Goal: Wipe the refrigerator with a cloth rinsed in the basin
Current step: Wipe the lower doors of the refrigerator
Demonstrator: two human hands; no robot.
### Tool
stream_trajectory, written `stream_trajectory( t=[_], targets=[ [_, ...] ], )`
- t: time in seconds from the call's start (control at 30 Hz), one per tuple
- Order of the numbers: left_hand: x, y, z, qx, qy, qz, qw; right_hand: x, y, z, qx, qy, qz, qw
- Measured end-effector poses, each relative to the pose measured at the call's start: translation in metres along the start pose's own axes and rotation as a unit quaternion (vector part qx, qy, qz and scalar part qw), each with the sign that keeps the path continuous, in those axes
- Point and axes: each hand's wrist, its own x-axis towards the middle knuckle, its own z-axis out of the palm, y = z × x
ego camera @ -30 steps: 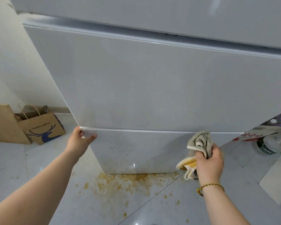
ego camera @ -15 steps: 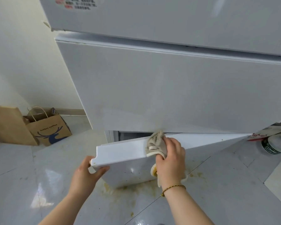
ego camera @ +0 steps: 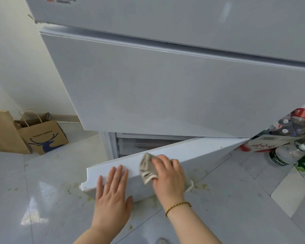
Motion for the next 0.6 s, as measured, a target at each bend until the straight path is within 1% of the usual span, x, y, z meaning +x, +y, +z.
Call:
stream_trajectory(
  t=[0.1, 0.23, 0.3, 0.33, 0.47, 0.53, 0.6],
  targets=[
    [-0.005, 0.004, 0.007, 0.032, -0.005, -0.011, 0.999, 0.006, 0.061, -0.018, -0.029, 0.018, 0.05, 0.998],
    [-0.004, 0.012, 0.0, 0.046, -0.026, -0.044, 0.998, 0.023, 0.131, -0.046, -0.036, -0.041, 0.156, 0.986],
    [-0.003, 0.019, -0.003, 0.04, -0.034, -0.072, 0.996, 0.029, 0.164, -0.053, -0.049, -0.067, 0.183, 0.98],
    [-0.003, 0.024, -0.002, 0.045, -0.028, -0.08, 0.995, 0.032, 0.178, -0.058, -0.038, -0.075, 0.193, 0.978],
    [-0.013, 0.031, 0.002, 0.046, -0.024, -0.095, 0.994, 0.033, 0.209, -0.06, -0.001, -0.034, 0.193, 0.981],
    [-0.017, 0.029, 0.003, 0.044, -0.029, -0.083, 0.995, 0.031, 0.209, -0.056, 0.009, -0.005, 0.221, 0.975],
    [-0.014, 0.025, 0.001, 0.043, -0.052, -0.086, 0.994, 0.032, 0.2, -0.052, 0.023, 0.021, 0.257, 0.966]
  ],
)
